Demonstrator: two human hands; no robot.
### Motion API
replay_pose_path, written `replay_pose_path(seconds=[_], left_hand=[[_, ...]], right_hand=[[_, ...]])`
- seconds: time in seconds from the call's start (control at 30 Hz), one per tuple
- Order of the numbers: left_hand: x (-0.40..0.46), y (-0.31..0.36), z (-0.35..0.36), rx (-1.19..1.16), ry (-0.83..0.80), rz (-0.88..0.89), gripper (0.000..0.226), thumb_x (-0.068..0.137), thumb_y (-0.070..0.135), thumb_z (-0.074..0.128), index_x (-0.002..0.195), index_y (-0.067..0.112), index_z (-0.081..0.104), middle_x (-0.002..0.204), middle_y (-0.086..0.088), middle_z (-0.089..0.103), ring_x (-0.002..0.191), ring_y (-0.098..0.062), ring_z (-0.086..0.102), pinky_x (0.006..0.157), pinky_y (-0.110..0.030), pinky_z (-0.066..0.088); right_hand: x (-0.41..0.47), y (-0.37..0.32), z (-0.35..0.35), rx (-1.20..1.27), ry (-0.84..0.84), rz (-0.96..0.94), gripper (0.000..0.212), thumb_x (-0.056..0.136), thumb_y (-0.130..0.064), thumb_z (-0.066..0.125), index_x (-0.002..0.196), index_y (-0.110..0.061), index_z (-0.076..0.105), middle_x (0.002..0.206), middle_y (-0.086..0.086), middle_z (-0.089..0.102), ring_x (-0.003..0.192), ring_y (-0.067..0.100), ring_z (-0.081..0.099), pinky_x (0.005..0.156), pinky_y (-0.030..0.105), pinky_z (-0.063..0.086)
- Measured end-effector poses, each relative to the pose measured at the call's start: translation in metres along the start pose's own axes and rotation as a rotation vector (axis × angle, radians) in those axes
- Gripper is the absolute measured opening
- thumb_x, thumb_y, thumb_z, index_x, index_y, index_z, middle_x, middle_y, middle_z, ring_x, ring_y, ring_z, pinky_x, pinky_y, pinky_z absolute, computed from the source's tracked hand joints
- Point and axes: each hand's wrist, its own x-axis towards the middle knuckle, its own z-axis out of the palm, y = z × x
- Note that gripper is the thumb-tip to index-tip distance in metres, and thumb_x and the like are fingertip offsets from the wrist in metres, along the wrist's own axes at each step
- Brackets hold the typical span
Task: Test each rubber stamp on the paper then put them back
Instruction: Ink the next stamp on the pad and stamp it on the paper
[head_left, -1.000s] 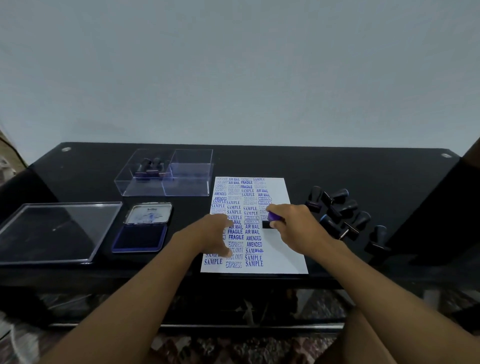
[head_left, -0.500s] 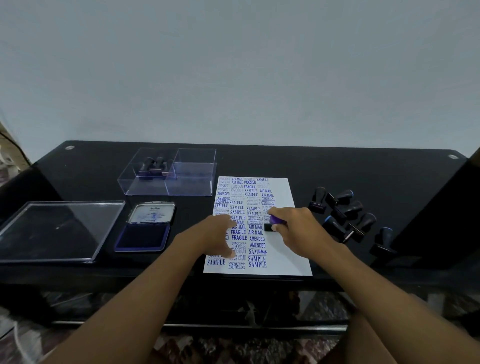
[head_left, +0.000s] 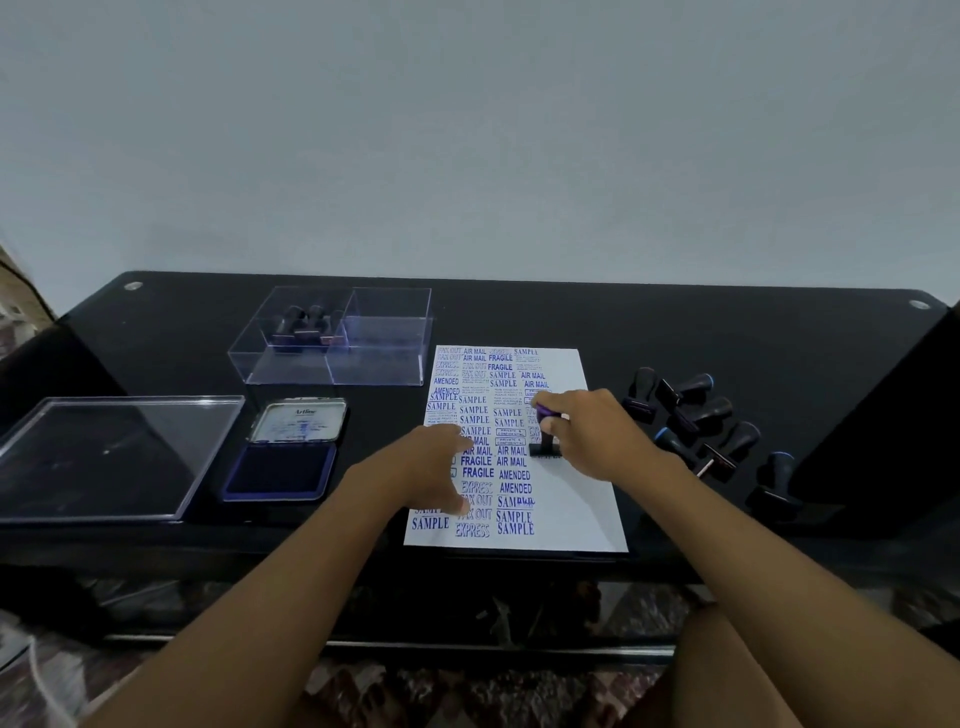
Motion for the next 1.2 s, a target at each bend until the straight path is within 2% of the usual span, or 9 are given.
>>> replay_pose_path(seconds=[0.13,0.23,0.33,0.5,0.67,0.8,0.9,1.0,1.2], left_hand=[[0.001,0.002,-0.001,0.008,0.007,0.006,0.086,0.081,0.032,0.075,0.151,0.016,0.028,0.156,0.000,0.026,0.143,-0.020,0.026,0.112,-0.034,0.027],[0.002,0.002,-0.002,0.015,-0.004,-0.004,0.088,0.079,0.034,0.077,0.151,0.017,0.029,0.157,0.000,0.024,0.144,-0.020,0.025,0.113,-0.036,0.026],[0.005,0.000,-0.003,-0.023,-0.008,-0.036,0.091,0.072,0.035,0.081,0.148,0.019,0.034,0.155,0.001,0.030,0.141,-0.020,0.031,0.112,-0.036,0.030],[0.009,-0.004,-0.002,-0.081,0.023,-0.045,0.090,0.068,0.036,0.085,0.145,0.019,0.040,0.151,0.001,0.036,0.137,-0.019,0.036,0.110,-0.035,0.034],[0.007,-0.005,-0.002,-0.095,0.091,0.000,0.086,0.070,0.037,0.084,0.142,0.017,0.043,0.149,0.000,0.035,0.138,-0.018,0.033,0.111,-0.034,0.032],[-0.003,-0.019,-0.011,-0.097,0.172,0.021,0.075,0.074,0.039,0.080,0.139,0.016,0.048,0.145,0.000,0.040,0.135,-0.018,0.036,0.111,-0.035,0.032],[-0.022,-0.042,-0.021,-0.069,0.199,0.011,0.070,0.075,0.039,0.079,0.136,0.018,0.052,0.141,0.001,0.045,0.130,-0.018,0.041,0.106,-0.032,0.035],[-0.047,-0.075,-0.034,-0.011,0.217,-0.072,0.078,0.074,0.039,0.080,0.141,0.021,0.045,0.149,0.001,0.039,0.135,-0.019,0.037,0.109,-0.032,0.031],[-0.085,-0.145,-0.053,0.081,0.140,-0.284,0.096,0.066,0.037,0.085,0.147,0.024,0.035,0.150,0.001,0.034,0.134,-0.023,0.038,0.109,-0.036,0.035]], right_hand=[[-0.022,-0.001,0.009,-0.034,0.036,-0.026,0.016,0.094,-0.011,0.052,0.082,-0.019,0.046,0.070,-0.005,0.051,0.068,0.022,0.047,0.061,0.040,0.044],[-0.016,-0.002,0.003,-0.043,-0.005,-0.007,0.007,0.094,-0.010,0.053,0.090,-0.015,0.054,0.077,0.002,0.057,0.072,0.024,0.051,0.064,0.038,0.046],[-0.001,-0.009,-0.015,0.035,0.004,0.017,0.011,0.095,-0.007,0.052,0.097,-0.006,0.063,0.088,0.010,0.062,0.066,0.020,0.050,0.063,0.034,0.044],[0.010,-0.016,-0.043,0.071,0.118,0.040,0.013,0.096,-0.014,0.053,0.096,-0.009,0.064,0.091,0.009,0.064,0.061,0.014,0.050,0.055,0.020,0.039],[0.008,-0.023,-0.046,0.064,0.093,0.029,0.014,0.095,-0.017,0.055,0.100,-0.008,0.065,0.094,0.005,0.068,0.066,0.010,0.059,0.059,0.015,0.040],[0.011,-0.043,-0.033,0.064,0.092,-0.012,0.013,0.094,-0.017,0.057,0.095,-0.007,0.065,0.092,0.007,0.067,0.077,0.022,0.063,0.062,0.022,0.044],[0.017,-0.073,-0.014,0.057,0.085,-0.083,0.012,0.093,-0.019,0.059,0.100,-0.012,0.067,0.094,0.002,0.064,0.080,0.020,0.060,0.066,0.023,0.044],[0.028,-0.109,0.010,0.072,0.050,-0.143,0.011,0.090,-0.017,0.058,0.097,-0.014,0.067,0.095,0.006,0.066,0.082,0.023,0.060,0.072,0.029,0.049],[0.050,-0.194,0.052,0.060,-0.117,-0.246,0.038,0.095,-0.017,0.054,0.134,-0.017,0.053,0.133,0.010,0.056,0.120,0.030,0.049,0.097,0.037,0.042]])
